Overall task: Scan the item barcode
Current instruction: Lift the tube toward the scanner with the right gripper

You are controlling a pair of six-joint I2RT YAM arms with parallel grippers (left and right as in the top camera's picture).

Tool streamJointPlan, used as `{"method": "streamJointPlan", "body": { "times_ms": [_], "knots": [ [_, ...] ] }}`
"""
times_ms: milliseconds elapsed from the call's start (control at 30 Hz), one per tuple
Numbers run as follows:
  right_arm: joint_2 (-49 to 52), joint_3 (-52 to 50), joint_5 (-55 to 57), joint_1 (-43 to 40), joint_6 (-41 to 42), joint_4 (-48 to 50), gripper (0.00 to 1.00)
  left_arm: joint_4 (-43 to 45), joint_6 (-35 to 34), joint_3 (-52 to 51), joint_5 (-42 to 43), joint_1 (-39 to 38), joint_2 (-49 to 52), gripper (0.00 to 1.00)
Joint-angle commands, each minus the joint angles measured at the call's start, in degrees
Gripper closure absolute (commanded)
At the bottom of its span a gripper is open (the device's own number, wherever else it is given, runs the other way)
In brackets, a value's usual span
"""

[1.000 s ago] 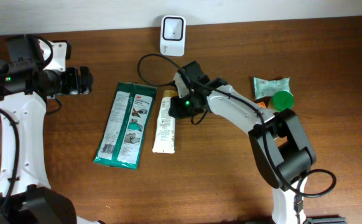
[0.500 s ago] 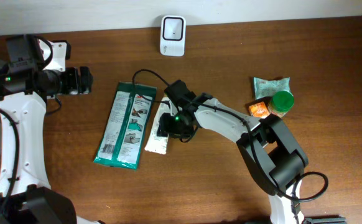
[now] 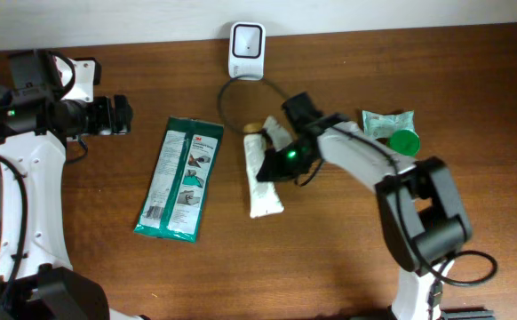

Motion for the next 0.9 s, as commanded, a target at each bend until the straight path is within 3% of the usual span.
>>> {"method": "streamJointPlan", "body": {
  "times_ms": [0,100,233,367,567,633,733,800,867],
  "knots": [
    [-3.69,0.59,-16.55,-6.88,-5.33,-2.73,0.96,0.09,0.94,0.37,0.61,0.35,-0.46,0.01],
    [-5.16,0.63,-23.56,-9.35,-11.85,-8.17,0.96,0.09,0.94,0.37,0.61,0.35,-0.46,0.01],
    [-14.80,0.79,-30.64,-9.27,-18.82,-12.02,0.96,0.09,0.94,0.37,0.61,0.35,-0.46,0.01],
    [-25.38,0.85,-41.92,-10.69,-12.09,-11.17,0.96,0.09,0.94,0.37,0.61,0.35,-0.46,0.01],
    [-27.43,0.85,-46.14,-14.19,-5.01,-11.04,0.96,0.09,0.94,0.37,0.61,0.35,-0.46,0.01],
    [-27.43,0.85,-40.52,-14.19,-2.58,-10.93,0.96,0.09,0.94,0.37,0.61,0.35,-0.46,0.01],
    [-27.43,4.94,-22.23,-13.88,3.23,-11.23,0.96,0.09,0.94,0.37,0.61,0.35,-0.46,0.01],
    [-26.34,15.93,-1.73,-10.27,3.23,-15.45,0.96,0.09,0.94,0.37,0.61,0.35,-0.46,0.01],
    [-22.03,26.53,24.57,-1.53,-2.56,-15.98,0.96,0.09,0.94,0.37,0.61,0.35,-0.46,0.01]
  ]
}}
